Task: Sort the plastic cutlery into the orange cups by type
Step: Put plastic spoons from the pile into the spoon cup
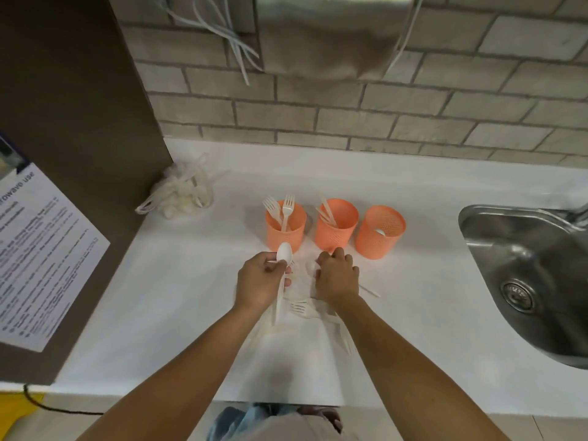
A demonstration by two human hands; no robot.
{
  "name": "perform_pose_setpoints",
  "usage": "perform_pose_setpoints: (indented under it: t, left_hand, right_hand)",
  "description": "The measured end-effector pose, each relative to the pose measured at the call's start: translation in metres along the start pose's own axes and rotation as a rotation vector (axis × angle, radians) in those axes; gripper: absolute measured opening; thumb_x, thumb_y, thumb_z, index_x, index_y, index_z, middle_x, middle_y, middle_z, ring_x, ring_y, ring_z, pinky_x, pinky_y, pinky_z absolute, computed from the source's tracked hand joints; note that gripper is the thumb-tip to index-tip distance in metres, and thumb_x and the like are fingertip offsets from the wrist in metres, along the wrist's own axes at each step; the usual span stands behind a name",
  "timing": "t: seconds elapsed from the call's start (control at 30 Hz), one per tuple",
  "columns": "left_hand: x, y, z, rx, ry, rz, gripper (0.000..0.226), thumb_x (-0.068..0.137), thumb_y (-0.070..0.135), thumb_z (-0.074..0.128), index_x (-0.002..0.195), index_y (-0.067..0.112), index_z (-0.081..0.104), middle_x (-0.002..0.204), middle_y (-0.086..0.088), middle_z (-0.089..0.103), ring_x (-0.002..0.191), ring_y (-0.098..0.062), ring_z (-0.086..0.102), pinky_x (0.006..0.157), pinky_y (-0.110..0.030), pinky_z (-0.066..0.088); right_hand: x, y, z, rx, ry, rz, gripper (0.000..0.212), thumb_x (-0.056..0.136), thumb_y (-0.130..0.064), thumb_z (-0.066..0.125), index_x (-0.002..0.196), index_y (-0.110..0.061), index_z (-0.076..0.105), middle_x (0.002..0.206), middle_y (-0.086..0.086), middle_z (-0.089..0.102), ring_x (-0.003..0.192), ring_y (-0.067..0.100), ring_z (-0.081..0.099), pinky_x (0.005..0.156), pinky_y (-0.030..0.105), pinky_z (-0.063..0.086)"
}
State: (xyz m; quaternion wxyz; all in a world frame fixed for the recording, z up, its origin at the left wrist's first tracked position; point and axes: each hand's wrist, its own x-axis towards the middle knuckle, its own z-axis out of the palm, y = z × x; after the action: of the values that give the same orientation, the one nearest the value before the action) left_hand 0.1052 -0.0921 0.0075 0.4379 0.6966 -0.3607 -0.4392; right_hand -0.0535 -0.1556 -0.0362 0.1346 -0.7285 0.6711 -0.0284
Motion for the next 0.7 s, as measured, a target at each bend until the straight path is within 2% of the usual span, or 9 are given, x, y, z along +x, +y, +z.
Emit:
perform_pose_setpoints:
  t: [0.13,0.23,0.3,0.33,0.43,0.5,0.6,0.7]
  left_hand:
    - [-0.002,-0.002,-0.002,0.006,0.005,0.007,0.018,0.099,0.020,0.068,0.117,0.019,0.067,0.091,0.003,0.080,0.066,-0.014,0.077,0.081,-0.042,0.064]
    - [-0.001,-0.004,-0.003,-0.001,0.018,0.027,0.021,0.098,0.018,0.069,0.118,0.023,0.063,0.094,-0.001,0.080,0.065,-0.015,0.077,0.080,-0.042,0.064]
    - [-0.001,-0.004,-0.003,0.003,0.030,0.045,0.026,0.098,0.018,0.070,0.118,0.028,0.058,0.093,0.000,0.079,0.065,-0.016,0.077,0.080,-0.045,0.064]
    - [-0.001,-0.003,-0.002,0.013,0.038,0.061,0.027,0.098,0.019,0.070,0.118,0.030,0.055,0.093,0.000,0.079,0.065,-0.016,0.077,0.080,-0.046,0.064]
    - [-0.003,0.002,0.002,0.028,0.035,0.133,0.025,0.098,0.020,0.070,0.107,0.037,0.053,0.095,0.001,0.078,0.066,-0.017,0.078,0.077,-0.045,0.064]
    - [-0.005,0.006,0.007,0.034,0.023,0.185,0.020,0.099,0.020,0.070,0.102,0.035,0.057,0.097,0.000,0.078,0.068,-0.018,0.078,0.077,-0.042,0.063]
    - [-0.008,0.012,0.015,0.031,0.025,0.232,0.010,0.098,0.017,0.071,0.098,0.026,0.066,0.101,-0.004,0.075,0.072,-0.017,0.078,0.077,-0.034,0.063]
    - [-0.012,0.019,0.021,0.006,0.010,0.263,0.004,0.099,0.016,0.070,0.100,0.020,0.069,0.100,-0.001,0.075,0.072,-0.011,0.077,0.079,-0.027,0.058]
  right_hand:
    - [0.005,0.003,-0.006,0.100,0.000,0.006,0.029,0.093,-0.014,0.060,0.122,-0.012,0.064,0.121,0.012,0.054,0.112,0.035,0.056,0.094,0.045,0.050]
    - [0.010,0.006,-0.013,0.239,0.106,0.028,0.016,0.092,-0.017,0.059,0.103,-0.014,0.070,0.114,0.011,0.058,0.106,0.036,0.057,0.089,0.044,0.053]
    - [0.013,0.010,-0.020,0.430,0.210,-0.007,0.006,0.086,-0.010,0.064,0.087,-0.014,0.068,0.099,0.009,0.063,0.093,0.034,0.062,0.079,0.037,0.052]
    - [0.012,0.010,-0.025,0.514,0.248,-0.029,0.008,0.085,-0.006,0.065,0.085,-0.014,0.066,0.091,0.007,0.064,0.086,0.030,0.063,0.075,0.031,0.048]
    - [0.007,0.007,-0.047,0.698,0.319,-0.067,0.009,0.091,-0.004,0.065,0.089,-0.013,0.065,0.082,0.000,0.067,0.071,0.016,0.059,0.064,0.013,0.040]
    - [0.002,0.005,-0.058,0.764,0.376,-0.114,0.010,0.093,-0.006,0.066,0.088,-0.015,0.063,0.077,-0.001,0.066,0.065,0.009,0.058,0.061,0.008,0.040]
    - [-0.001,0.004,-0.068,0.831,0.354,-0.168,0.013,0.091,-0.003,0.066,0.099,-0.013,0.069,0.077,0.002,0.067,0.065,0.010,0.060,0.063,0.009,0.044]
    - [-0.003,0.006,-0.074,0.856,0.268,-0.194,0.020,0.090,-0.003,0.067,0.103,-0.017,0.072,0.079,0.004,0.070,0.072,0.020,0.068,0.068,0.022,0.054]
